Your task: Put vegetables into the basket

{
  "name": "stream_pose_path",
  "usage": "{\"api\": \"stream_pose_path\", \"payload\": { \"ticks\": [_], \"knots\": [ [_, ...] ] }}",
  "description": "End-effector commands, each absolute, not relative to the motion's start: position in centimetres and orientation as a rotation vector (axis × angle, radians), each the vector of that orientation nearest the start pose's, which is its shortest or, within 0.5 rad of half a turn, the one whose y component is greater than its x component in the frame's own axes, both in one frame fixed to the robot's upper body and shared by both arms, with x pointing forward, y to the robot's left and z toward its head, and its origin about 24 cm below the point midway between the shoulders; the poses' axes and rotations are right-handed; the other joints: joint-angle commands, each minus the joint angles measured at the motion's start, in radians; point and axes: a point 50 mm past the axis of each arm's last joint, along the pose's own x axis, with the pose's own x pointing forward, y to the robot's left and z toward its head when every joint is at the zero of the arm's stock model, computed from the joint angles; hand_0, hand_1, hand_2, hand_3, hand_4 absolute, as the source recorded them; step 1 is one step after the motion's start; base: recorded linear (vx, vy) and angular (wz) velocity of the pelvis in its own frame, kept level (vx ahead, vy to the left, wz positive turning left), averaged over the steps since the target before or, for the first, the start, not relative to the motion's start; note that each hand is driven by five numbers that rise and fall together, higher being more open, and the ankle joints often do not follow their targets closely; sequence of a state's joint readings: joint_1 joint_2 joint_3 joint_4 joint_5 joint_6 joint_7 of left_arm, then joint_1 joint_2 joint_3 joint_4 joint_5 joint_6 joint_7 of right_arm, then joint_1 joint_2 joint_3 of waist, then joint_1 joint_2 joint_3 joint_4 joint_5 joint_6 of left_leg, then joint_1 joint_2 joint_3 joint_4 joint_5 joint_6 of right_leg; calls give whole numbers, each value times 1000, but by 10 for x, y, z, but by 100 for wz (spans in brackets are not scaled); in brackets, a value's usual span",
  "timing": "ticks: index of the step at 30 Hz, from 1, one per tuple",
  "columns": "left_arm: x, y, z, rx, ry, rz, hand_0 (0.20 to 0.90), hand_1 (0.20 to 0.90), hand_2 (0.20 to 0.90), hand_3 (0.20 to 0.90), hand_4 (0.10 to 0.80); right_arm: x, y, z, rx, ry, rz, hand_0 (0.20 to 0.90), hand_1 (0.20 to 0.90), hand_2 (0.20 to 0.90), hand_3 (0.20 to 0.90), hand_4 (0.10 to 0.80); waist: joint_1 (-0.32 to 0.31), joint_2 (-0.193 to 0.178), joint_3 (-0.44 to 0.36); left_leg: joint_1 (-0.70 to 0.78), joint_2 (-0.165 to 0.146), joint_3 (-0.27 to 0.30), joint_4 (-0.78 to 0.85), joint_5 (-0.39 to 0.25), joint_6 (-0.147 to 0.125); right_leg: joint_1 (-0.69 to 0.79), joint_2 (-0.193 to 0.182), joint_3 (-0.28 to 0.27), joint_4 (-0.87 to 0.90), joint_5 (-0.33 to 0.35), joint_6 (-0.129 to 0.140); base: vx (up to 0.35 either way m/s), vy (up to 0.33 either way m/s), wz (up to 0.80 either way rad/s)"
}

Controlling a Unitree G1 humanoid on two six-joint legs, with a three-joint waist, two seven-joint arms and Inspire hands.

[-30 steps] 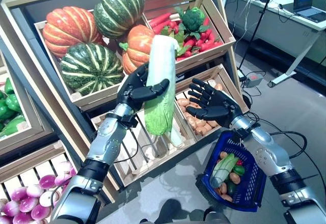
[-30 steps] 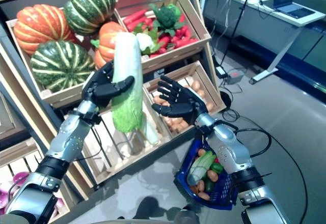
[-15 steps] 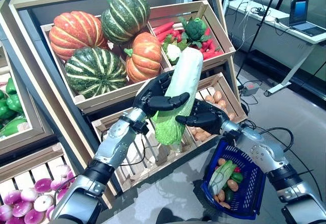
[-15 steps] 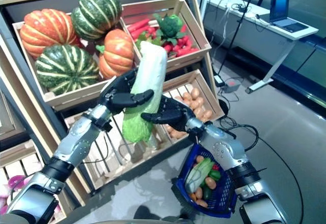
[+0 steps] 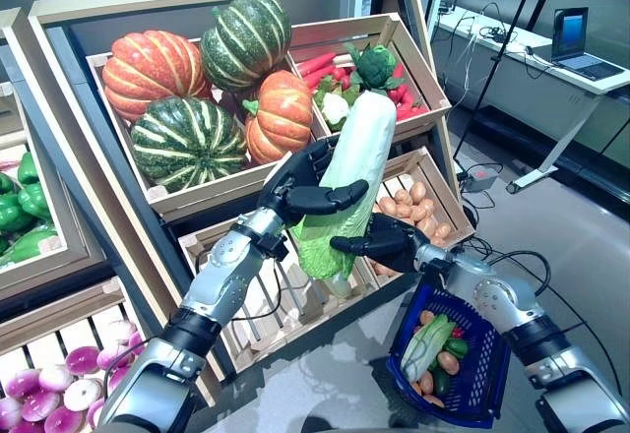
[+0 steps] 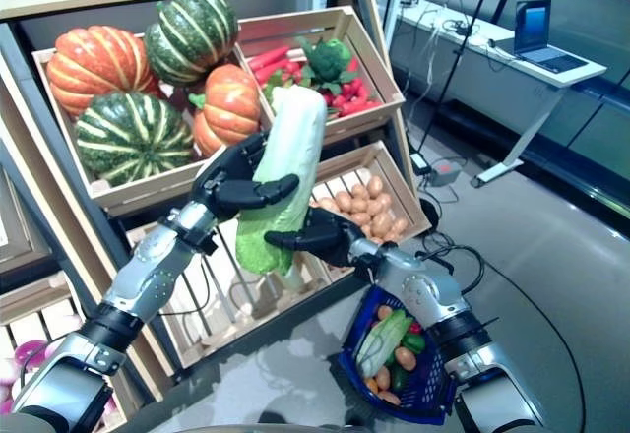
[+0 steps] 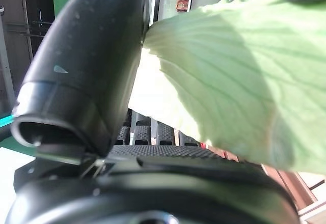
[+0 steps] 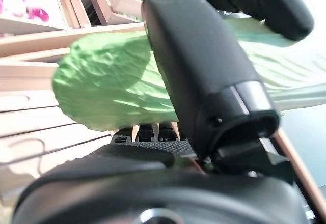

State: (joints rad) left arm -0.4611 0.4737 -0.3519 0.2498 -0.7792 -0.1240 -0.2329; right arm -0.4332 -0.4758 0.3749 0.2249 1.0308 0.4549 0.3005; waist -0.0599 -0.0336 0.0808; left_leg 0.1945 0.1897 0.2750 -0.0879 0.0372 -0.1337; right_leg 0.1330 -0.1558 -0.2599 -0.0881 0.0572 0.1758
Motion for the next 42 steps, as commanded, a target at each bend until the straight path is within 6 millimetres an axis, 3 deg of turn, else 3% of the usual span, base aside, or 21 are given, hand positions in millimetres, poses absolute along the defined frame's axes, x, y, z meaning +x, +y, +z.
{"api": "stream_pose_path", "payload": {
  "ticks": [1,10,15,22,23,42],
  "knots": [
    [327,110,195,-235,-518,-711,300,300,300,300,400,321,-89,112,557,261,898,900,900,900,900,800,25,-13,-72,-29,-45,-44,1,-46,27,28,-9,-8,11,-36,-30,0,0,0],
    [320,87,191,-333,-517,-824,300,300,300,300,400,326,-68,117,580,296,915,900,900,900,900,800,34,-16,-79,-30,-48,-58,1,-48,28,30,-9,-3,9,-34,-30,-3,3,2],
    [316,62,183,-388,-467,-910,300,300,300,300,400,339,-57,138,676,228,895,900,900,900,900,800,40,-17,-81,-29,-46,-64,1,-52,27,35,-7,-2,7,-33,-32,0,-2,3],
    [311,53,164,-416,-394,-949,300,300,300,300,400,350,-59,154,716,187,843,900,900,900,900,800,46,-18,-88,-32,-48,-68,1,-54,27,31,-9,8,4,-30,-29,1,-1,1],
    [311,52,164,-422,-393,-952,300,300,300,300,400,352,-60,156,725,184,826,314,314,314,314,409,48,-18,-89,-32,-48,-67,1,-54,27,30,-10,9,4,-29,-29,0,0,0],
    [314,58,163,-403,-380,-904,300,300,300,300,400,365,-81,154,720,162,694,300,300,300,300,400,44,-17,-93,-29,-47,-64,1,-57,27,29,-17,16,3,-25,-26,0,0,0]
  ]
}}
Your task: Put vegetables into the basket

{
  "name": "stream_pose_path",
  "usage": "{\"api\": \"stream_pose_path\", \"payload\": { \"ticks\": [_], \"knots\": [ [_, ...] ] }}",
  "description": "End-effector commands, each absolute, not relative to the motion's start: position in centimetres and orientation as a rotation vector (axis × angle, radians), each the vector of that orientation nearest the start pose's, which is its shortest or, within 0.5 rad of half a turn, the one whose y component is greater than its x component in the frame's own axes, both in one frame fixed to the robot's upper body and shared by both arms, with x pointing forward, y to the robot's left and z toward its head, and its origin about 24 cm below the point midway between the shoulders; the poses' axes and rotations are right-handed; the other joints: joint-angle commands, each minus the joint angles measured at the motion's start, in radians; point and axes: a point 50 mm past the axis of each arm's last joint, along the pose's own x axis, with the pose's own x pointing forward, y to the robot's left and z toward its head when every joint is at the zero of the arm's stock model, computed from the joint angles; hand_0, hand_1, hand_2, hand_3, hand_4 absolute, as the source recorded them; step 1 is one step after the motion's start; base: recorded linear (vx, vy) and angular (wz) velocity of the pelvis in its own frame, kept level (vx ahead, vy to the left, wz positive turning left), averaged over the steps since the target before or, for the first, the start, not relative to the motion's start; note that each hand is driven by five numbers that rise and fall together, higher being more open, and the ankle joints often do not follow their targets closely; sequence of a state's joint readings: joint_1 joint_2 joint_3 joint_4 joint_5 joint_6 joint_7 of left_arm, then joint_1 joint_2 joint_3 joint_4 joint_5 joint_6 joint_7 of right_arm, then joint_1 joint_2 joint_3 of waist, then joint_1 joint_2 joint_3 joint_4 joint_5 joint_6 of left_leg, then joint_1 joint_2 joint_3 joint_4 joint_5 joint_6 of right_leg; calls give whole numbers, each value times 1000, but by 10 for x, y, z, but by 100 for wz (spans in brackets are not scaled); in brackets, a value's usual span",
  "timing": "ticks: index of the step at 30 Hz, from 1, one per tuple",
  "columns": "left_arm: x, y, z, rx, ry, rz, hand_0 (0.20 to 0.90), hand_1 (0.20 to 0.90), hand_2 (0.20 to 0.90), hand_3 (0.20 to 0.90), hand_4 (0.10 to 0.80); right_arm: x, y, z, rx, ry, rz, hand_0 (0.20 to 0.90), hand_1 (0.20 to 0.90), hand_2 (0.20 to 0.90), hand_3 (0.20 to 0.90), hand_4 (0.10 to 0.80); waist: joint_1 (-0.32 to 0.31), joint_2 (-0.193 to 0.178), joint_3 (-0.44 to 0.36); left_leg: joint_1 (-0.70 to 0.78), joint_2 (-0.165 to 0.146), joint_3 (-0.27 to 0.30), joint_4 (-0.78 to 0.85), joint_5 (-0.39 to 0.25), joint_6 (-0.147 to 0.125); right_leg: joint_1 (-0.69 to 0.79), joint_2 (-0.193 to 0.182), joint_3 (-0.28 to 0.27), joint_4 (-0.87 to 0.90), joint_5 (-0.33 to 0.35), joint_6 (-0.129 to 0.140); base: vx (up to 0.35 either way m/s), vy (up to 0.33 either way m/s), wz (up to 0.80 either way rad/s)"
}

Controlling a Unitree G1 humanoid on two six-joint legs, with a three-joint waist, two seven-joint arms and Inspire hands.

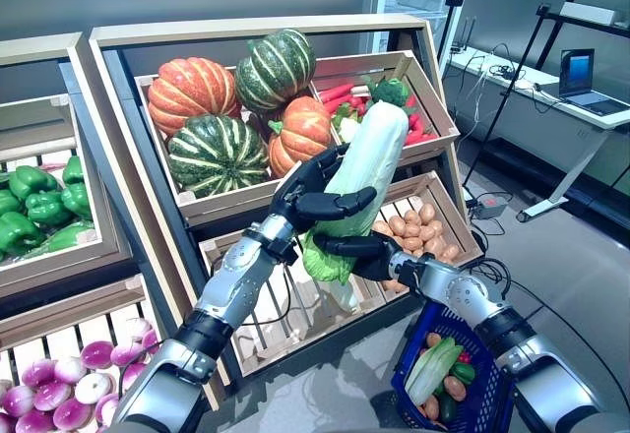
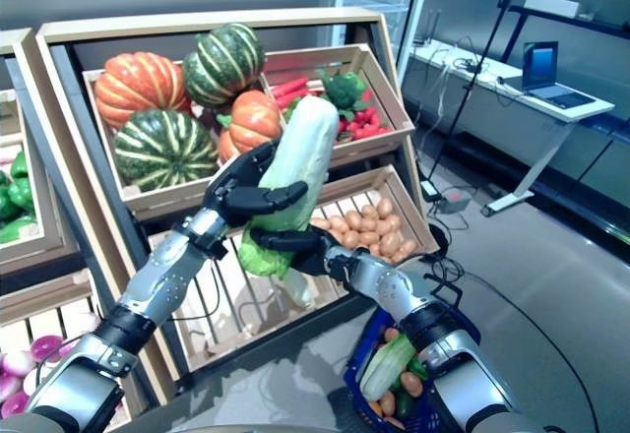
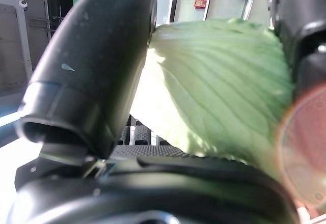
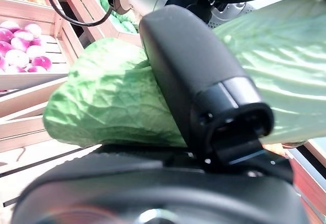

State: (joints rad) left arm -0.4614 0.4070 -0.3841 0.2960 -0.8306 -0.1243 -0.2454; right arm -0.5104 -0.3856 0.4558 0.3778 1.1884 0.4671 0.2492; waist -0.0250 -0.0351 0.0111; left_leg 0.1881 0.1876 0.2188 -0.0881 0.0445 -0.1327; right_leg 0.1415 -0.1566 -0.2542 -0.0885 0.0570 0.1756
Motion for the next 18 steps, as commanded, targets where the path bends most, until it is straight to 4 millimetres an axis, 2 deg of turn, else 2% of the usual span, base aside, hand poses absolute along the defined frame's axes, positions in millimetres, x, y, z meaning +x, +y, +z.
{"api": "stream_pose_path", "payload": {
  "ticks": [1,6,7,8,13,18],
  "knots": [
    [315,59,163,-401,-379,-900,300,300,300,300,400,365,-82,154,719,162,691,300,300,300,300,400,9,-16,-23,-23,-44,-7,1,-63,26,20,-16,10,3,-24,-26,0,0,0],
    [317,67,161,-381,-368,-864,300,300,300,300,400,364,-89,148,695,177,679,300,300,300,300,400,7,-16,-23,-24,-42,-4,1,-61,25,18,-16,13,2,-22,-25,0,0,0],
    [318,70,160,-371,-365,-858,474,474,474,474,516,364,-91,146,686,181,675,300,300,300,300,400,7,-16,-22,-24,-42,-3,1,-61,25,18,-16,13,2,-22,-25,0,0,0],
    [319,71,159,-362,-359,-853,900,900,900,900,800,364,-93,143,678,187,671,300,300,300,300,400,7,-16,-22,-24,-42,-3,1,-60,25,17,-15,14,1,-21,-24,0,0,0],
    [324,90,156,-338,-349,-776,900,900,900,900,800,360,-107,128,663,218,642,300,300,300,300,400,4,-15,-21,-24,-40,2,1,-58,24,16,-16,14,1,-20,-23,0,0,0],
    [330,127,142,-280,-304,-631,900,900,900,900,800,350,-136,104,635,252,585,300,300,300,300,400,-2,-16,-19,-26,-36,10,1,-54,23,11,-14,16,1,-19,-22,0,0,0]
  ]
}}
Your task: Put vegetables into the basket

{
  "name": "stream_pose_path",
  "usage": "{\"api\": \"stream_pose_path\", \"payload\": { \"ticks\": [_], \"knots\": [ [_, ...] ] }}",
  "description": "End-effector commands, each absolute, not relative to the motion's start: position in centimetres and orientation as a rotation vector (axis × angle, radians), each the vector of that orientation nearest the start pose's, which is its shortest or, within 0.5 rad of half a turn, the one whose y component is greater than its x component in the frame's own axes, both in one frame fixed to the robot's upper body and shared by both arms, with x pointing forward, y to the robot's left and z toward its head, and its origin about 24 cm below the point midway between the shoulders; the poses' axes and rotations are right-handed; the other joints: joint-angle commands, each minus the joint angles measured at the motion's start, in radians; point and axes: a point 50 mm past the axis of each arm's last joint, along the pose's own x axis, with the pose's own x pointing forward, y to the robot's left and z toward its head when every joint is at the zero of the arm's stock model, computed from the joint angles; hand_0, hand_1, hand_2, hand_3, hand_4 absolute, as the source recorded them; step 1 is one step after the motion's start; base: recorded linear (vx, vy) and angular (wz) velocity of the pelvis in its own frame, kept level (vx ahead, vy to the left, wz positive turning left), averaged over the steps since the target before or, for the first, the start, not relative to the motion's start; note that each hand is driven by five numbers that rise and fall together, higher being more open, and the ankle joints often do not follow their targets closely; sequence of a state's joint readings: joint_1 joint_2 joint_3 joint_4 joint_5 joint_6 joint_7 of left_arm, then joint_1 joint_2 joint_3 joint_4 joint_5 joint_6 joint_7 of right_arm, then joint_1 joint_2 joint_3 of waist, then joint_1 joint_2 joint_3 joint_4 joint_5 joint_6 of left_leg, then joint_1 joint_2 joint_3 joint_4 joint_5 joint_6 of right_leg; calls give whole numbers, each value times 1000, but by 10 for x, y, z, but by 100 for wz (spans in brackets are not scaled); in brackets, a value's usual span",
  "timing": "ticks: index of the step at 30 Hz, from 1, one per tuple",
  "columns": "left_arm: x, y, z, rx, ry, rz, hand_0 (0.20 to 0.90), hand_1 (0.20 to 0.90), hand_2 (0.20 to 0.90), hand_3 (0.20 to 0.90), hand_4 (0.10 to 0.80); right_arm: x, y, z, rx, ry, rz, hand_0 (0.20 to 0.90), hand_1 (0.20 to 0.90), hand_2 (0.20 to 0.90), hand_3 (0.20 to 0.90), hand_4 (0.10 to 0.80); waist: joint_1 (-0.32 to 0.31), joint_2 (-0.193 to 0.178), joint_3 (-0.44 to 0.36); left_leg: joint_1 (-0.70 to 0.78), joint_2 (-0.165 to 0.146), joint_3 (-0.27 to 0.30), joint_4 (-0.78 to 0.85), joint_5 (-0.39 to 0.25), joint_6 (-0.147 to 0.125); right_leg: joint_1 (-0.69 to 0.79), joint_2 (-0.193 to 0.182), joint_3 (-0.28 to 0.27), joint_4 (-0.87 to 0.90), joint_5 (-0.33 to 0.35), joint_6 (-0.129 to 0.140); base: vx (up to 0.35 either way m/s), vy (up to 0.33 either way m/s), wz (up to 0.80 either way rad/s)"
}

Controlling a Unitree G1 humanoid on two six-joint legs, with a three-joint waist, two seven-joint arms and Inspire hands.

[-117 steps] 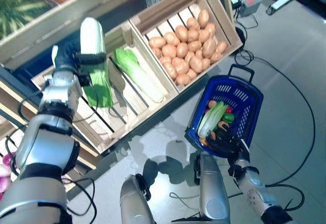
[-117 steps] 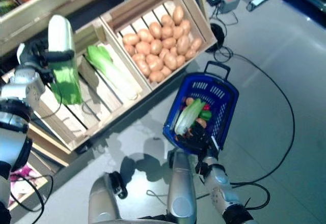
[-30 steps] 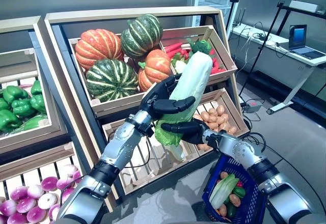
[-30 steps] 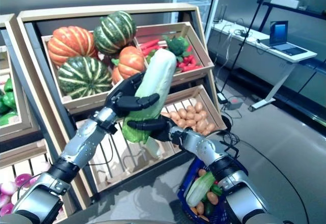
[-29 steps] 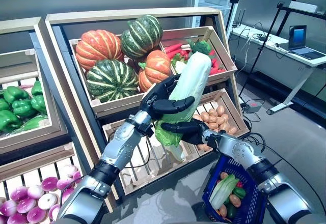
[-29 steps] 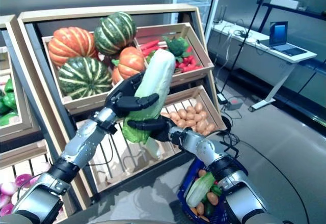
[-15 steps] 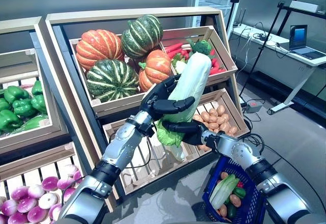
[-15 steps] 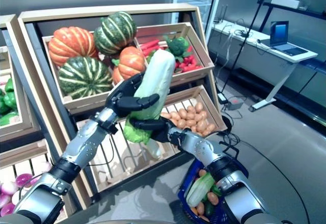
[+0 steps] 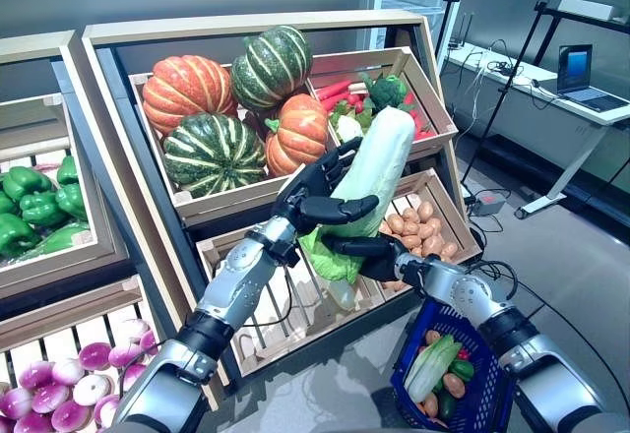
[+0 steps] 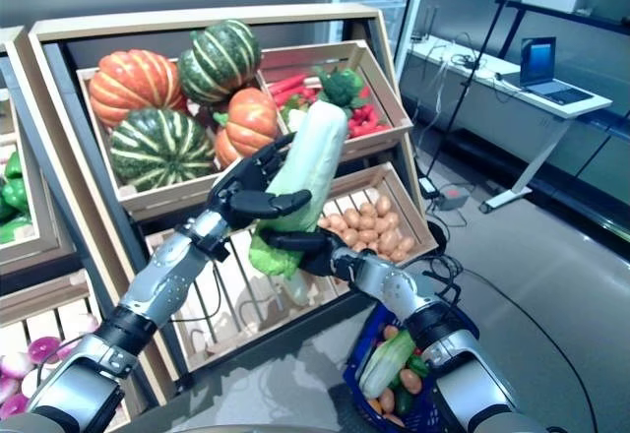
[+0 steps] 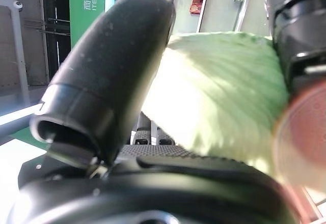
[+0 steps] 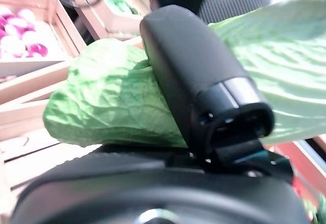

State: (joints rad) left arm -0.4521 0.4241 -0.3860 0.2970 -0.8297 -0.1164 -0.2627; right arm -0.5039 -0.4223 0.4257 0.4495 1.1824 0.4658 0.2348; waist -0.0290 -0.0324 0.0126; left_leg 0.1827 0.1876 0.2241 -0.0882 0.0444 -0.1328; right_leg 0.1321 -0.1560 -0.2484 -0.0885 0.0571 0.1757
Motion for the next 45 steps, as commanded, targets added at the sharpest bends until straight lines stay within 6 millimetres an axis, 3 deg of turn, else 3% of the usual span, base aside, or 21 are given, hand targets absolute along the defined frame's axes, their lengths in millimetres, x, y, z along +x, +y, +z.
{"api": "stream_pose_path", "payload": {
  "ticks": [1,4,7,9,18,21,22,28,33,35,39,42,45],
  "knots": [
    [330,133,139,-276,-295,-613,900,900,900,900,800,348,-141,100,625,258,576,300,300,300,300,400,-1,-20,-19,-21,-36,5,1,-53,23,20,-14,12,1,-19,-21,0,0,0],
    [334,156,131,-265,-258,-538,900,900,900,900,800,344,-166,88,611,284,485,300,300,300,300,400,-7,-20,-19,-21,-33,13,1,-50,23,17,-12,16,1,-19,-21,0,0,0],
    [336,167,127,-224,-243,-499,900,900,900,900,800,343,-183,83,619,289,426,300,300,300,300,400,-10,-20,-15,-21,-30,17,1,-49,22,15,-11,16,2,-19,-20,-2,3,-5],
    [338,183,125,-136,-230,-426,900,900,900,900,800,338,-207,73,625,297,337,300,300,300,300,400,-15,-21,-14,-23,-31,19,1,-47,21,13,-10,18,2,-18,-19,4,2,-8],
    [336,235,101,-122,-153,-179,900,900,900,900,800,312,-279,37,599,342,38,300,300,300,300,400,-21,-18,-7,-26,-27,34,1,-43,20,5,-9,18,8,-20,-16,6,-2,-2],
    [331,240,85,-121,-110,-118,900,900,900,900,800,300,-294,23,602,370,-66,300,300,300,300,400,-18,-17,-1,-26,-27,35,1,-43,22,2,-9,17,12,-22,-16,33,-43,-4],
    [323,244,68,-121,-65,-67,900,900,900,900,800,287,-307,9,624,394,-174,300,300,300,300,400,-13,-17,6,-28,-29,33,4,-46,26,1,-7,15,19,-29,-19,52,-68,-6],
    [315,236,45,-121,15,-62,900,900,900,900,800,269,-327,-14,586,451,-407,300,300,300,300,400,15,-15,59,-78,-30,22,63,-61,37,-56,-9,13,114,-73,-30,-35,-108,-3],
    [342,222,78,-166,-88,-90,900,900,900,900,800,293,-331,1,598,424,-529,300,300,300,300,400,43,-11,211,-292,-9,-1,337,-126,29,-219,-45,-10,290,-110,-57,-343,-136,-1],
    [343,218,80,-164,-96,-91,900,900,900,900,800,298,-330,4,598,429,-535,300,300,300,300,400,45,-4,232,-332,0,-7,403,-147,27,-250,-54,-10,347,-130,-63,-135,-27,-3],
    [341,211,80,-150,-105,-108,900,900,900,900,800,300,-336,11,542,426,-537,300,300,300,300,400,57,16,290,-450,47,-23,593,-221,29,-348,-104,-20,549,-210,-90,-68,-18,-1],
    [342,213,89,-183,-144,-129,900,900,900,900,800,306,-346,27,485,394,-531,300,300,300,300,400,64,35,340,-555,63,-44,736,-280,39,-453,-154,-18,722,-262,-102,-60,-12,15],
    [343,212,97,-240,-176,-142,900,900,900,900,800,309,-352,37,440,377,-536,300,300,300,300,400,65,45,366,-622,58,-58,822,-316,42,-524,-181,-4,819,-292,-101,-63,-10,27]
  ]
}}
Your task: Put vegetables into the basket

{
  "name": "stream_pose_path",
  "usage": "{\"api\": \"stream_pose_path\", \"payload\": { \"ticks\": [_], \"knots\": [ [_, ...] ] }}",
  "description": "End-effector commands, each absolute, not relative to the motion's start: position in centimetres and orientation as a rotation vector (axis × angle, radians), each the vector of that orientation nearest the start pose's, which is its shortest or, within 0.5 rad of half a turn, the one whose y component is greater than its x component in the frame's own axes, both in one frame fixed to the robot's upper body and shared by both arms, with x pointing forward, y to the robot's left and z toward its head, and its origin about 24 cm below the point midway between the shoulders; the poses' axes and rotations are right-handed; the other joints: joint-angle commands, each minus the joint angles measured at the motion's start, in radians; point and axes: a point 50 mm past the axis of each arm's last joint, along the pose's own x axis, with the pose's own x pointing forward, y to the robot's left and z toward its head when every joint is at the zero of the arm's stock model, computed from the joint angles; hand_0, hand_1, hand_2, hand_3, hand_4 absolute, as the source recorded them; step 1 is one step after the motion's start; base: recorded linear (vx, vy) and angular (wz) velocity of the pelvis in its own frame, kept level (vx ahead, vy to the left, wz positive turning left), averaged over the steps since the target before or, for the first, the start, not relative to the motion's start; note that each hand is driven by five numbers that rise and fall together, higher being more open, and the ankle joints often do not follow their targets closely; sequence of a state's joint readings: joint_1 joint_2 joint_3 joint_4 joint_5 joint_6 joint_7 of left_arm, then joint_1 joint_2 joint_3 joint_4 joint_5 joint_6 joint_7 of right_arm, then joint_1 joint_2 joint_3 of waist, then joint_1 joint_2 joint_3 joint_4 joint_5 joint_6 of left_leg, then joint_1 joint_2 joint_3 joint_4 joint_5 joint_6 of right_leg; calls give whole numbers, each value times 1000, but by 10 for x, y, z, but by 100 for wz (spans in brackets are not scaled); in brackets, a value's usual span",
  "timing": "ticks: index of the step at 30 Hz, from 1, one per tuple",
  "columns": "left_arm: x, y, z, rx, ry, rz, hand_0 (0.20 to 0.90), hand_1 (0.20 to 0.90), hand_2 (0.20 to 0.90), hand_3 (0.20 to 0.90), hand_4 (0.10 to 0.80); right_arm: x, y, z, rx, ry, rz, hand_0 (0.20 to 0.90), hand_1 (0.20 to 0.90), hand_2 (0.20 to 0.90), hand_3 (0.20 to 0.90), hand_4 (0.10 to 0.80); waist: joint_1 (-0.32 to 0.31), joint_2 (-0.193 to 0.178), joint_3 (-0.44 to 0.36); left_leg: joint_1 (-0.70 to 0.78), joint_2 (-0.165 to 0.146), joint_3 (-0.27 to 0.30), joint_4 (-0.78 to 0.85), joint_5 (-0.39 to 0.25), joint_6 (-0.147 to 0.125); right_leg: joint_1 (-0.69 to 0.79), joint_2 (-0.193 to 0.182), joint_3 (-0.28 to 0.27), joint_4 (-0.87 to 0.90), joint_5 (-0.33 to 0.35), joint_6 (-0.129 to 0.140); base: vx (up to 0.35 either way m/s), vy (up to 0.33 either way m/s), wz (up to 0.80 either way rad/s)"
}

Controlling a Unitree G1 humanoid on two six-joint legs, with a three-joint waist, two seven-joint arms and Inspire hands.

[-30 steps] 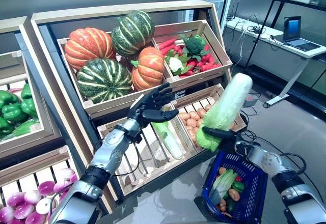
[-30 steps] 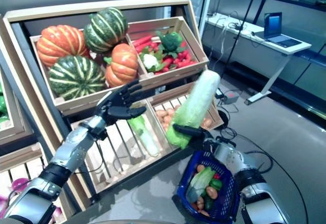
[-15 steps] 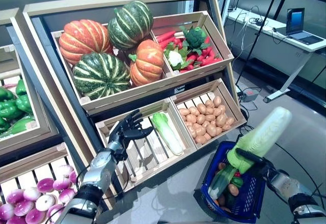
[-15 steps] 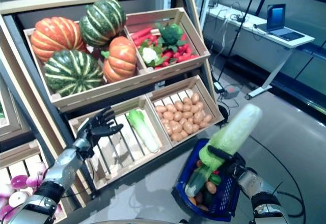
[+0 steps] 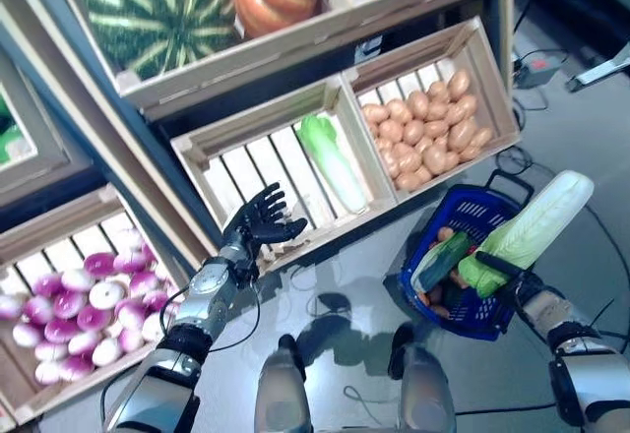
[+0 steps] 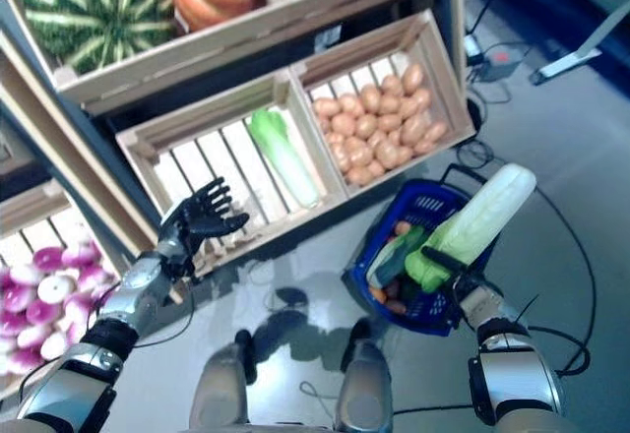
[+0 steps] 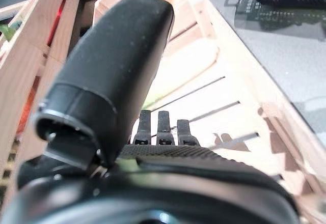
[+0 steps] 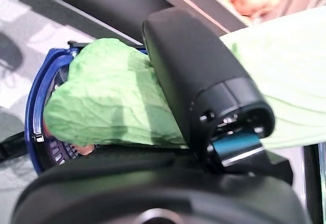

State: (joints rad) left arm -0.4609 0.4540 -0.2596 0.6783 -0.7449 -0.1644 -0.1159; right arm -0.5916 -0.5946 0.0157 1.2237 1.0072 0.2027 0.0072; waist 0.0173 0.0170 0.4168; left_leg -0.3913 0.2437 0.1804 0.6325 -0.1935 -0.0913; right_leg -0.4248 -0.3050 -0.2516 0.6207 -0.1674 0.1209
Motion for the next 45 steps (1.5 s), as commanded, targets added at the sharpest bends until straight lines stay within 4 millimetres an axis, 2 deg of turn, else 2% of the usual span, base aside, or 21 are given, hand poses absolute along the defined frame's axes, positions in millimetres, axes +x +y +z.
{"api": "stream_pose_path", "payload": {
  "ticks": [1,6,8,13,14,26,31,32,33,34,36,37,39,40,41,42,43,44,45],
  "knots": [
    [344,209,100,-258,-192,-152,900,900,900,900,800,311,-353,41,415,373,-533,300,300,300,300,400,19,0,-29,-78,-2,-20,137,-93,5,-7,-44,9,159,-81,-46,-60,-1,26],
    [346,191,119,-268,-271,-224,900,900,900,900,800,318,-364,64,369,349,-536,300,300,300,300,400,12,13,2,-220,-7,-43,319,-173,11,-175,-91,52,348,-145,-47,-49,15,15],
    [346,187,124,-260,-297,-238,900,900,900,900,800,318,-365,66,378,344,-539,300,300,300,300,400,9,19,9,-253,-6,-59,391,-227,1,-212,-94,72,411,-192,-36,41,14,18],
    [347,184,139,-240,-352,-240,900,900,900,900,800,316,-368,65,410,351,-552,300,300,300,300,400,2,26,16,-338,-3,-84,506,-275,-5,-307,-107,95,516,-231,-33,-20,27,6],
    [347,183,142,-233,-369,-230,900,900,900,900,800,317,-366,64,433,368,-561,900,900,900,900,800,0,27,20,-353,-3,-90,522,-280,-6,-325,-108,100,535,-237,-32,-33,35,2],
    [350,175,185,-228,-547,-186,900,900,900,900,800,313,-364,54,467,388,-578,900,900,900,900,800,-19,19,9,-373,5,-112,549,-291,-22,-360,-110,121,556,-231,-15,-2,3,1],
    [353,167,200,-127,-595,-180,900,900,900,900,800,311,-364,51,473,402,-585,900,900,900,900,800,-28,12,3,-347,14,-106,499,-266,-23,-342,-105,126,511,-204,-3,-19,-9,-4],
    [353,166,201,-111,-605,-181,900,900,900,900,800,311,-364,51,474,401,-585,900,900,900,900,800,-29,11,5,-355,13,-103,487,-238,-17,-349,-105,123,496,-178,-12,-5,-11,-6],
    [353,165,206,-34,-629,-164,900,900,900,900,800,310,-365,51,472,403,-589,900,900,900,900,800,-31,11,0,-340,20,-102,483,-257,-24,-336,-104,126,495,-195,1,4,-10,-7],
    [354,166,210,22,-634,-139,900,900,900,900,800,309,-366,50,469,409,-585,900,900,900,900,800,-34,10,-4,-335,24,-100,471,-250,-26,-331,-104,127,483,-189,4,88,-13,-9],
    [355,168,216,96,-658,-96,900,900,900,900,800,309,-366,50,467,411,-582,900,900,900,900,800,-36,8,-4,-339,26,-95,449,-216,-20,-334,-102,126,458,-157,-3,-17,-5,-7],
    [356,170,226,263,-713,-34,900,900,900,900,800,307,-366,48,462,416,-580,900,900,900,900,800,-40,7,-10,-322,32,-95,441,-233,-29,-320,-100,130,455,-174,10,29,-10,-6],
    [359,178,240,477,-772,68,900,900,900,900,800,304,-369,46,444,424,-579,900,900,900,900,800,-45,5,-17,-315,38,-92,422,-222,-32,-313,-98,133,435,-163,14,27,-12,-7],
    [359,178,242,490,-777,76,900,900,900,900,800,304,-369,47,443,422,-578,900,900,900,900,800,-46,4,-15,-323,37,-87,409,-193,-25,-320,-97,130,420,-137,5,-58,-4,-8],
    [361,185,253,578,-805,131,900,900,900,900,800,303,-371,47,434,423,-575,900,900,900,900,800,-50,3,-20,-320,41,-83,398,-186,-25,-318,-97,131,409,-131,7,-62,7,-9],
    [362,189,263,693,-839,181,900,900,900,900,800,302,-372,47,429,422,-570,900,900,900,900,800,-54,4,-22,-319,46,-79,393,-183,-25,-317,-97,131,404,-128,9,100,18,-11],
    [364,193,274,953,-889,256,900,900,900,900,800,300,-374,45,422,422,-564,900,900,900,900,800,-60,5,-26,-311,54,-79,405,-210,-34,-311,-98,136,416,-152,22,92,21,-9],
    [364,196,276,986,-898,267,900,900,900,900,800,300,-374,45,419,422,-561,900,900,900,900,800,-62,6,-27,-311,56,-78,405,-209,-34,-312,-98,137,415,-151,23,93,26,-6],
    [366,200,281,1126,-908,288,900,900,900,900,800,300,-374,46,411,421,-554,900,900,900,900,800,-68,6,-29,-312,61,-76,405,-208,-35,-314,-97,139,414,-148,25,13,30,-5]
  ]
}}
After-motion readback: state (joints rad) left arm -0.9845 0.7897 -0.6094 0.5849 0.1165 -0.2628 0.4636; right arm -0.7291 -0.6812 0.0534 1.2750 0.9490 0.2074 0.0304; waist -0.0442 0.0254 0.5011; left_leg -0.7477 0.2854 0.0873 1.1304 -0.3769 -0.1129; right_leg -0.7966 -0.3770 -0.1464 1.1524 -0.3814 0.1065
